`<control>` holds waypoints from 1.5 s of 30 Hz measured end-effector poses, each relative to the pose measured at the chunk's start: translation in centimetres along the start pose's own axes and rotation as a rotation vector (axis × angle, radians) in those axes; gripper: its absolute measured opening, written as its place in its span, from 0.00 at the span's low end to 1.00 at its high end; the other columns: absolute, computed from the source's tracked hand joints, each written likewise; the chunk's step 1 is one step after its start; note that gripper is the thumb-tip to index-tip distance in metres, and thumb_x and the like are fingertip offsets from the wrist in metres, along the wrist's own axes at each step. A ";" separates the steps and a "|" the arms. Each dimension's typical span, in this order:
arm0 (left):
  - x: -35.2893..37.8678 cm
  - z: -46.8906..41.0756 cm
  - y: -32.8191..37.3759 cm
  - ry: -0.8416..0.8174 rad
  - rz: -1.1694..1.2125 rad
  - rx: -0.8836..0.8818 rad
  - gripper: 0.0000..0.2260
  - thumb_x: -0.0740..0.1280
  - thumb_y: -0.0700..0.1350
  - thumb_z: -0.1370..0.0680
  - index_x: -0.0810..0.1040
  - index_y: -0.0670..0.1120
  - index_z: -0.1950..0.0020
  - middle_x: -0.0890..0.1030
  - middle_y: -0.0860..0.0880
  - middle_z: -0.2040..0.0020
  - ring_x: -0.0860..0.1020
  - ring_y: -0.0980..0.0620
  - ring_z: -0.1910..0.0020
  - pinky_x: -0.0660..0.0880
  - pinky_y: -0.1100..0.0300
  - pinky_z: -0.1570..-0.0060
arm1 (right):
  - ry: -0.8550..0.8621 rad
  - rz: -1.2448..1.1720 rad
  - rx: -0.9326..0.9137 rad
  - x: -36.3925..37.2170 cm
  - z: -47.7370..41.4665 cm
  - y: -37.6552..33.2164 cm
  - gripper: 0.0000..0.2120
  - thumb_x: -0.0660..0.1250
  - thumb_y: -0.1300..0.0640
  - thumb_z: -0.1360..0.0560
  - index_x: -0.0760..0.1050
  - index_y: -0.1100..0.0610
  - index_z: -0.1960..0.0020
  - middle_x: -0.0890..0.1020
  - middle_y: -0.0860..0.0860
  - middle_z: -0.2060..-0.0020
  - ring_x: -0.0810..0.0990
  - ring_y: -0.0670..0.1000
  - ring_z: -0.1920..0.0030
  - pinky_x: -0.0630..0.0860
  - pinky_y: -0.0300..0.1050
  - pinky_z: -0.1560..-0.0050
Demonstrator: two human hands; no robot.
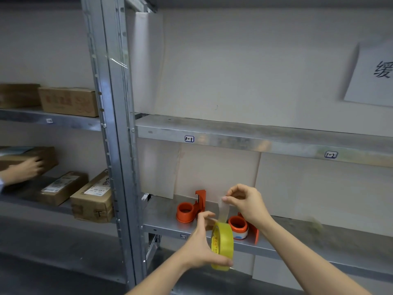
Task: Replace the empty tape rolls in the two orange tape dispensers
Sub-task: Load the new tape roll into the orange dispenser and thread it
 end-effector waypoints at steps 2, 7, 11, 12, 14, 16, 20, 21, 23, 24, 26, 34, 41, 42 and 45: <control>-0.2 0.1 0.0 0.011 0.011 -0.004 0.50 0.84 0.55 0.43 0.50 0.71 0.36 0.67 0.58 0.34 0.68 0.58 0.32 0.70 0.53 0.30 | -0.022 0.022 -0.004 -0.1 0.1 -0.1 0.10 0.75 0.60 0.32 0.80 0.46 0.67 0.84 0.43 0.68 0.82 0.41 0.64 0.77 0.32 0.59; -0.3 0.4 0.0 0.010 0.008 -0.018 0.55 0.84 0.55 0.43 0.47 0.72 0.31 0.66 0.57 0.31 0.66 0.55 0.29 0.69 0.48 0.29 | -0.094 0.039 0.003 0.3 0.5 -0.2 0.10 0.73 0.58 0.29 0.81 0.48 0.50 0.85 0.44 0.55 0.83 0.40 0.56 0.77 0.35 0.50; -0.2 0.4 0.4 -0.013 0.032 -0.011 0.53 0.84 0.54 0.42 0.51 0.66 0.29 0.66 0.57 0.30 0.66 0.57 0.29 0.69 0.49 0.29 | -0.167 0.114 -0.017 1.0 1.0 -0.3 0.27 0.75 0.64 0.32 0.74 0.52 0.36 0.80 0.45 0.45 0.84 0.45 0.57 0.79 0.39 0.49; -0.2 0.4 0.5 -0.023 0.024 -0.004 0.52 0.84 0.54 0.42 0.53 0.65 0.29 0.66 0.58 0.30 0.66 0.57 0.29 0.67 0.52 0.27 | -0.167 0.118 -0.023 1.2 1.1 -0.4 0.28 0.74 0.66 0.32 0.72 0.52 0.34 0.79 0.45 0.44 0.85 0.45 0.58 0.79 0.38 0.50; -0.2 0.4 0.6 -0.042 -0.004 -0.002 0.50 0.83 0.54 0.41 0.56 0.62 0.28 0.65 0.59 0.29 0.65 0.58 0.28 0.61 0.59 0.27 | -0.148 0.109 -0.037 1.3 1.2 -0.4 0.29 0.73 0.68 0.32 0.72 0.52 0.34 0.78 0.45 0.43 0.84 0.45 0.59 0.79 0.36 0.52; -0.3 0.6 0.6 -0.052 -0.024 -0.005 0.49 0.83 0.54 0.40 0.57 0.59 0.27 0.64 0.59 0.29 0.64 0.60 0.29 0.60 0.63 0.31 | -0.119 0.105 -0.056 1.3 1.1 -0.4 0.28 0.72 0.68 0.31 0.73 0.51 0.35 0.79 0.45 0.45 0.83 0.44 0.60 0.78 0.34 0.53; -0.5 0.9 0.2 -0.063 -0.026 0.019 0.48 0.83 0.50 0.38 0.57 0.59 0.27 0.63 0.58 0.29 0.63 0.60 0.29 0.61 0.63 0.30 | -0.092 0.043 -0.076 1.3 0.8 -0.8 0.22 0.72 0.68 0.31 0.79 0.43 0.47 0.84 0.45 0.51 0.83 0.42 0.59 0.77 0.31 0.54; -0.5 0.9 0.1 -0.077 -0.012 0.015 0.48 0.83 0.49 0.38 0.57 0.59 0.27 0.64 0.57 0.30 0.64 0.59 0.29 0.62 0.63 0.30 | -0.090 0.039 -0.084 1.4 0.8 -0.8 0.22 0.72 0.69 0.31 0.79 0.42 0.50 0.84 0.46 0.53 0.83 0.41 0.58 0.77 0.31 0.54; -0.5 0.8 -0.2 -0.103 0.008 0.004 0.49 0.83 0.47 0.37 0.55 0.59 0.26 0.64 0.57 0.30 0.66 0.58 0.30 0.63 0.65 0.32 | -0.085 0.036 -0.091 1.6 0.7 -0.9 0.21 0.71 0.70 0.31 0.79 0.43 0.54 0.84 0.49 0.55 0.84 0.43 0.56 0.77 0.31 0.54; -0.5 0.8 -0.4 -0.110 0.013 -0.002 0.50 0.83 0.47 0.38 0.54 0.59 0.26 0.63 0.57 0.30 0.67 0.57 0.30 0.63 0.65 0.33 | -0.080 0.023 -0.090 1.7 0.7 -0.9 0.20 0.71 0.71 0.31 0.78 0.45 0.56 0.84 0.51 0.57 0.84 0.45 0.56 0.78 0.32 0.54; -0.4 0.7 -0.7 -0.114 0.017 -0.013 0.52 0.83 0.49 0.38 0.53 0.60 0.25 0.62 0.57 0.29 0.65 0.57 0.29 0.62 0.66 0.33 | -0.062 0.005 -0.084 1.8 0.7 -0.8 0.19 0.71 0.71 0.31 0.71 0.48 0.58 0.83 0.53 0.58 0.85 0.49 0.58 0.78 0.34 0.58; -0.3 0.2 -1.6 -0.115 0.009 -0.016 0.51 0.83 0.51 0.39 0.53 0.62 0.26 0.63 0.57 0.29 0.63 0.57 0.28 0.60 0.63 0.32 | -0.012 0.176 -0.116 1.7 -0.1 -0.5 0.13 0.72 0.70 0.32 0.79 0.54 0.67 0.75 0.50 0.41 0.83 0.44 0.55 0.75 0.28 0.54; -0.5 -0.7 -1.9 -0.099 0.036 0.009 0.48 0.82 0.50 0.39 0.53 0.72 0.33 0.64 0.64 0.33 0.66 0.67 0.34 0.65 0.79 0.46 | -0.020 0.132 -0.090 1.9 -0.6 0.1 0.12 0.72 0.67 0.30 0.82 0.49 0.59 0.76 0.50 0.46 0.82 0.38 0.58 0.74 0.25 0.54; -0.5 -0.8 -1.9 -0.095 0.040 0.017 0.48 0.83 0.50 0.39 0.53 0.72 0.33 0.64 0.64 0.33 0.66 0.69 0.35 0.66 0.78 0.45 | -0.030 0.116 -0.089 1.9 -0.7 0.2 0.12 0.72 0.65 0.30 0.81 0.47 0.58 0.74 0.49 0.48 0.82 0.38 0.58 0.75 0.26 0.54; -0.7 -1.0 -2.1 -0.092 0.050 0.034 0.48 0.83 0.48 0.39 0.54 0.71 0.33 0.65 0.63 0.34 0.67 0.69 0.35 0.70 0.73 0.40 | -0.030 0.131 -0.044 1.8 -0.9 0.7 0.13 0.74 0.59 0.31 0.77 0.43 0.53 0.71 0.47 0.52 0.80 0.42 0.56 0.77 0.33 0.52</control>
Point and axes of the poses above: each hand's wrist, its own z-axis away from the middle knuckle, its own x-axis out of the palm, y = z × x, the point moved 5 cm from there along -z, towards the middle knuckle
